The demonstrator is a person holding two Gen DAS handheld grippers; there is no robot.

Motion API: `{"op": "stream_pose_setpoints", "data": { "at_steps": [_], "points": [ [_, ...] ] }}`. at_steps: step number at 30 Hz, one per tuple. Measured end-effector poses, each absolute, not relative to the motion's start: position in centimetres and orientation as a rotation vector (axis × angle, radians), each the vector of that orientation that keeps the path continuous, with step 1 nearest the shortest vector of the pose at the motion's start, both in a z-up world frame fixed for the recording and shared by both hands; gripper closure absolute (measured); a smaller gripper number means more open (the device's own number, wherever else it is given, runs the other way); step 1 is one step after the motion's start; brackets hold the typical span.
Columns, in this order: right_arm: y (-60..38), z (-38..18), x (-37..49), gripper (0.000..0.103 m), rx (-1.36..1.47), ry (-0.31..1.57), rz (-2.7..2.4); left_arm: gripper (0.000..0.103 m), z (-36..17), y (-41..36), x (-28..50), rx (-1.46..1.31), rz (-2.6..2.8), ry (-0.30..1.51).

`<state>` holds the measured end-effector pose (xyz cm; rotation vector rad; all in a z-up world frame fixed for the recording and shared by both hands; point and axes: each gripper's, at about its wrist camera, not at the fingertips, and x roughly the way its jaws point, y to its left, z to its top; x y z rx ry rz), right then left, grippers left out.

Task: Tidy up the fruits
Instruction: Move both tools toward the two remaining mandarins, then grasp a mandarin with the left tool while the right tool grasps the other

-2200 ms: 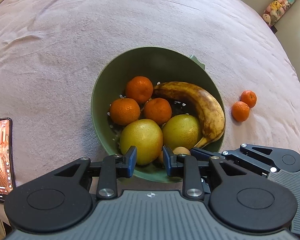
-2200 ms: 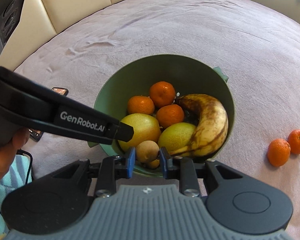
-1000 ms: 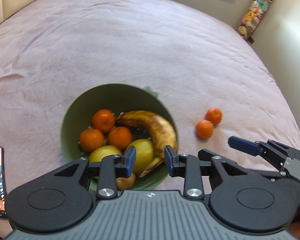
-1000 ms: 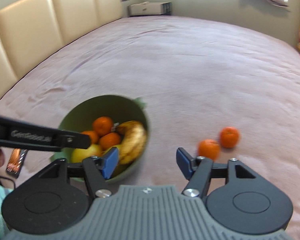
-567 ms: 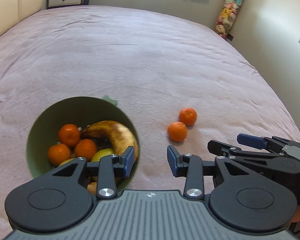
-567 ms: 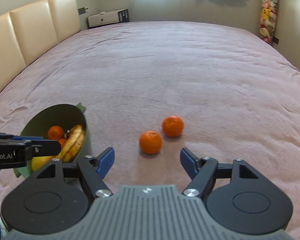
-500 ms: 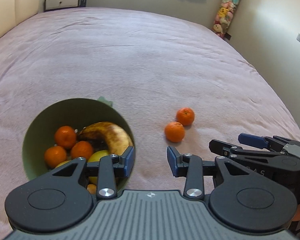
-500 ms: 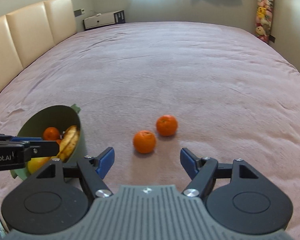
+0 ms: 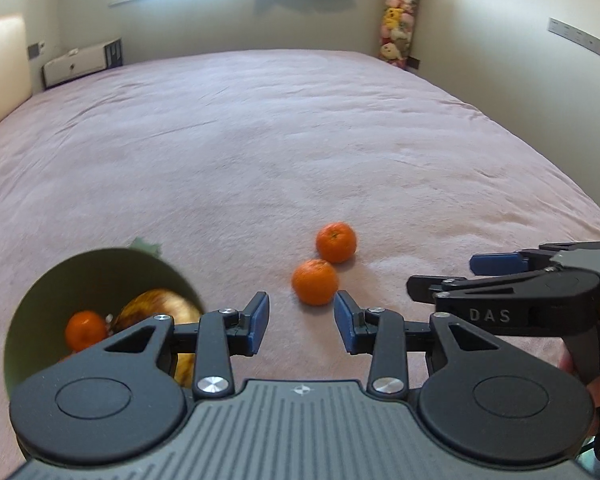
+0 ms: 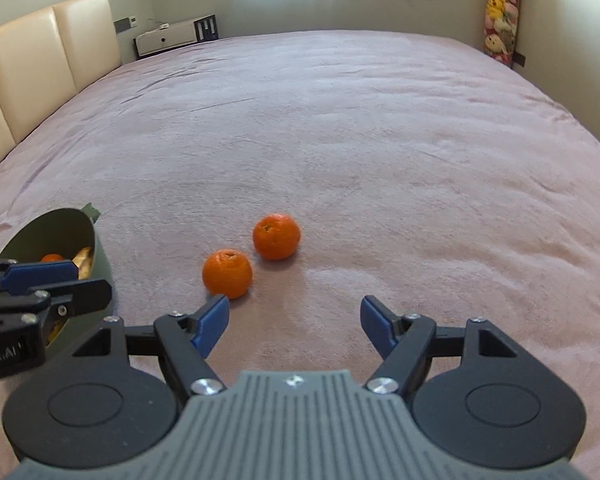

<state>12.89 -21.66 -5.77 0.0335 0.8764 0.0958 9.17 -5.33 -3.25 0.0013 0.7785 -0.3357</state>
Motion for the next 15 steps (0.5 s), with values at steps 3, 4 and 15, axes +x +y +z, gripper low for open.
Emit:
{"op": "stream_pose_setpoints", "data": {
  "at_steps": [3, 4, 15],
  "points": [
    [-22.5, -6.0, 13.5, 0.034, 0.066, 0.883, 0.082, 0.059, -3.5, -6.7, 9.5, 0.012, -0.35, 0.74],
    [-22.7, -6.0, 13.7, 0.034, 0.073, 0.881, 0.081, 0.059, -3.7, -7.1, 9.6, 0.017, -0.351, 0.729],
    [-24.2, -7.0, 16.6, 0.042, 0.158, 0.862, 0.075, 0.05, -7.0, -9.3, 12.7, 0.062, -0.322, 0.759]
  ]
}}
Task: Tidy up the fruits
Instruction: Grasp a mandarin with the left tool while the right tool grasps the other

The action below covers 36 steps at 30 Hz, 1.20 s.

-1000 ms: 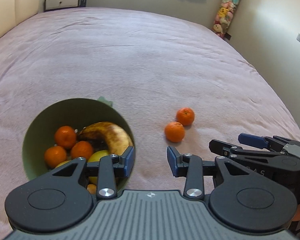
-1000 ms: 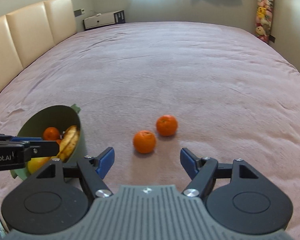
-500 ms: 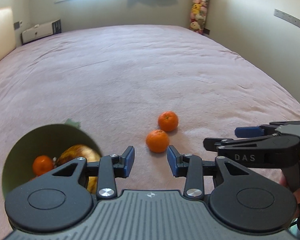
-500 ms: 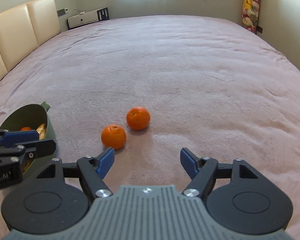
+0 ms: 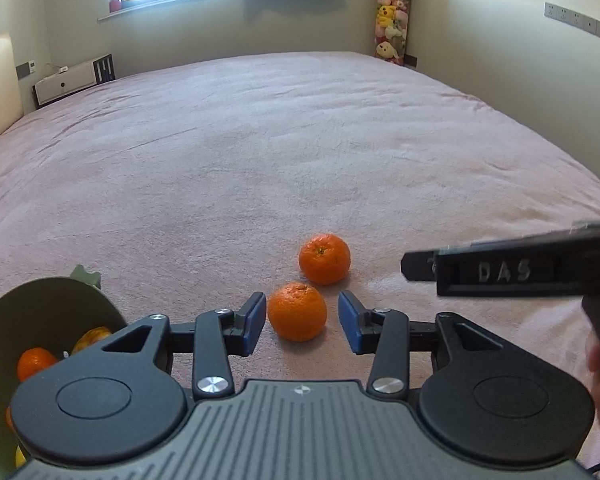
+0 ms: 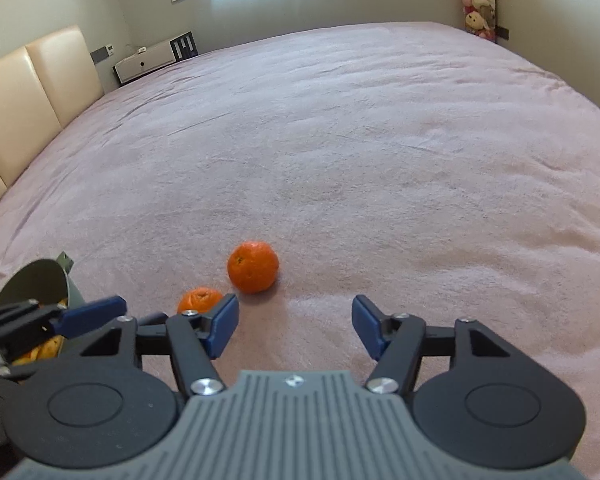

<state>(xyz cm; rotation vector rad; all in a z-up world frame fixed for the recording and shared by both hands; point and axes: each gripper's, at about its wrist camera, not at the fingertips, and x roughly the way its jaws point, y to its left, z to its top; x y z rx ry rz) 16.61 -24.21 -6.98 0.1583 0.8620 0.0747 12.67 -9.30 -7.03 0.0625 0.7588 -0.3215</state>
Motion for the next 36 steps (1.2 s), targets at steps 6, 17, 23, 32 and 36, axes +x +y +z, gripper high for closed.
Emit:
{"op": "stream_pose_setpoints", "data": {
  "at_steps": [6, 17, 23, 32, 36],
  "points": [
    [-24.0, -7.8, 18.3, 0.042, 0.174, 0.885, 0.077, 0.046, -9.3, -10.2, 13.8, 0.123, -0.319, 0.812],
    [-21.9, -10.0, 21.6, 0.042, 0.172, 0.938, 0.131, 0.041, -10.9, -10.9, 15.9, 0.104, -0.311, 0.843],
    [-20.9, -11.2, 23.4, 0.042, 0.165, 0.956, 0.17, 0.04, -11.6, -10.6, 16.6, 0.077, -0.315, 0.877],
    [-20.6, -12.3, 24.9, 0.043, 0.166, 0.974, 0.18, 0.05, -11.5, -10.4, 17.3, 0.026, -0.325, 0.887],
    [-20.4, -12.8, 25.6, 0.046, 0.154, 0.984, 0.187, 0.051, -11.3, -9.9, 17.5, -0.003, -0.325, 0.902]
  ]
}}
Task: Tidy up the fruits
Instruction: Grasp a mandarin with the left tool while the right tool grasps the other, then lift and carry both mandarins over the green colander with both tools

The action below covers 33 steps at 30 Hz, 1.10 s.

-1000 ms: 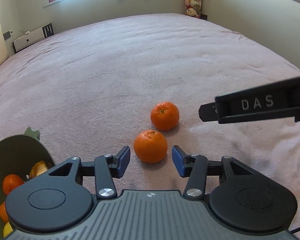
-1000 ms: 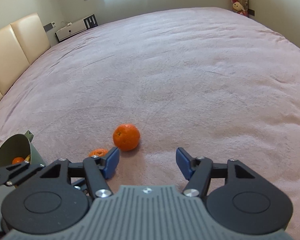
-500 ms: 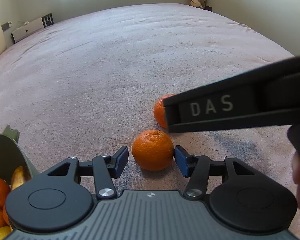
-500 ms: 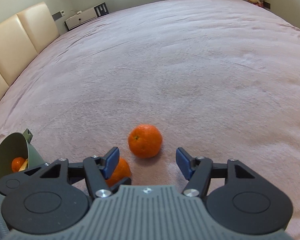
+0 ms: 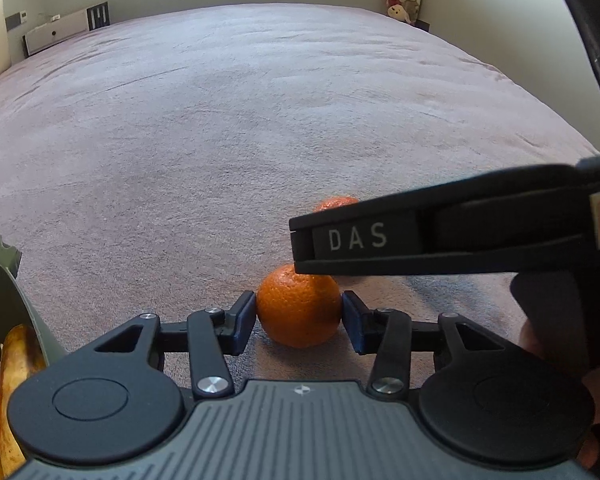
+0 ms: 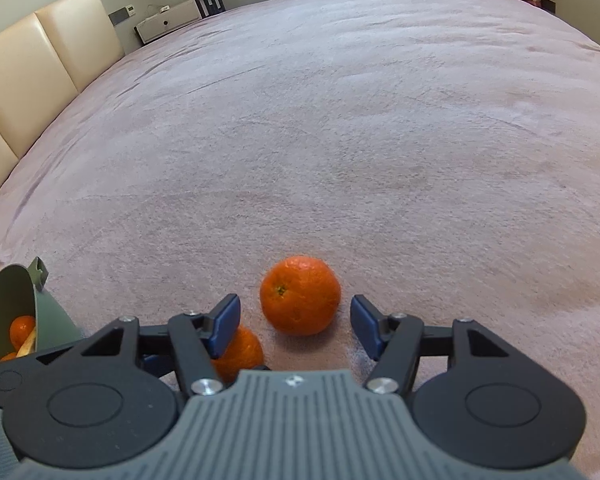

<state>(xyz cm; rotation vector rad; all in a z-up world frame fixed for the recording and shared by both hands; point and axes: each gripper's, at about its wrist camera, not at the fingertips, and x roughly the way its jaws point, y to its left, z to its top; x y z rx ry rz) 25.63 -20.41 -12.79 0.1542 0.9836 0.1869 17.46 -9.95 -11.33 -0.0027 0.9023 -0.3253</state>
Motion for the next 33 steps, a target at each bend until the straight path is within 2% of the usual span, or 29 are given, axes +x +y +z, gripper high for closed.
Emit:
{"op": "stream_pose_setpoints", "data": {
  "at_steps": [6, 9, 21, 33],
  "points": [
    [-20.1, -13.5, 26.1, 0.049, 0.14, 0.997, 0.172, 0.051, -11.0, -9.4, 17.7, -0.027, -0.32, 0.928],
    [-20.1, -13.5, 26.1, 0.058, 0.132, 0.995, 0.169, 0.051, -11.0, -9.2, 18.0, -0.038, -0.32, 0.936],
    [-20.2, -12.6, 25.8, 0.06, 0.142, 0.986, 0.147, 0.051, -10.8, -9.0, 18.6, -0.053, -0.328, 0.96],
    [-21.0, -7.7, 22.9, 0.06, 0.104, 0.907, 0.105, 0.052, -7.2, -8.6, 15.7, -0.082, -0.313, 0.947]
  ]
}}
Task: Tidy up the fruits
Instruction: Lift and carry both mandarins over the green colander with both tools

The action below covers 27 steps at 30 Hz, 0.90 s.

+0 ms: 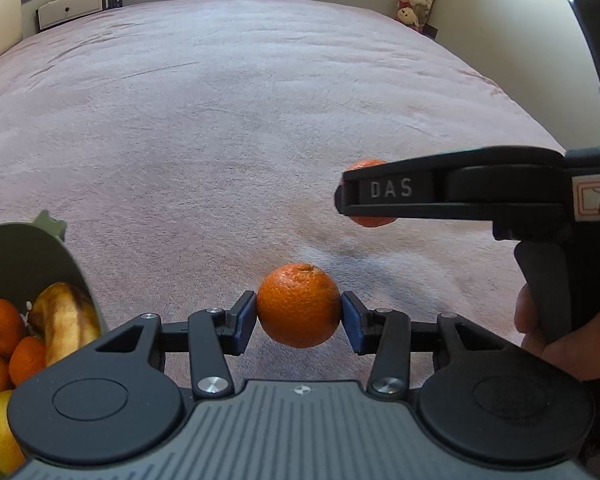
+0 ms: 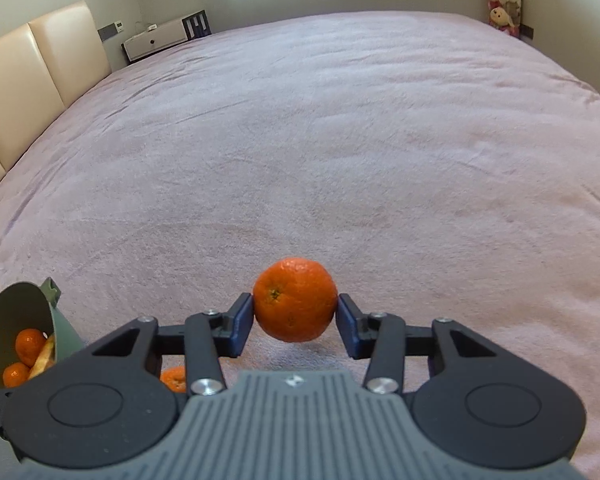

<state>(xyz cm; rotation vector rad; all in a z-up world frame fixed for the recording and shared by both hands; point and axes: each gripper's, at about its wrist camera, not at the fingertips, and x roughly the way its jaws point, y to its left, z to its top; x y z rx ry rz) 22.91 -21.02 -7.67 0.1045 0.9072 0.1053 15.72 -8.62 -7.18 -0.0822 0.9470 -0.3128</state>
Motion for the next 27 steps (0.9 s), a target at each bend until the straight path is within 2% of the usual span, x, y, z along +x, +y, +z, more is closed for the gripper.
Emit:
{"op": "stream_pose_setpoints", "data": {
  "at_steps": [17, 27],
  "points": [
    [-18.9, -1.4, 15.1, 0.06, 0.046, 0.802, 0.164, 0.052, -1.0, -5.0, 9.5, -0.113, -0.271, 0.866],
    [-15.8, 0.1, 11.7, 0.06, -0.012, 0.777, 0.239, 0.052, 1.1, -0.3, 7.3, -0.17, -0.184, 0.822]
  ]
}}
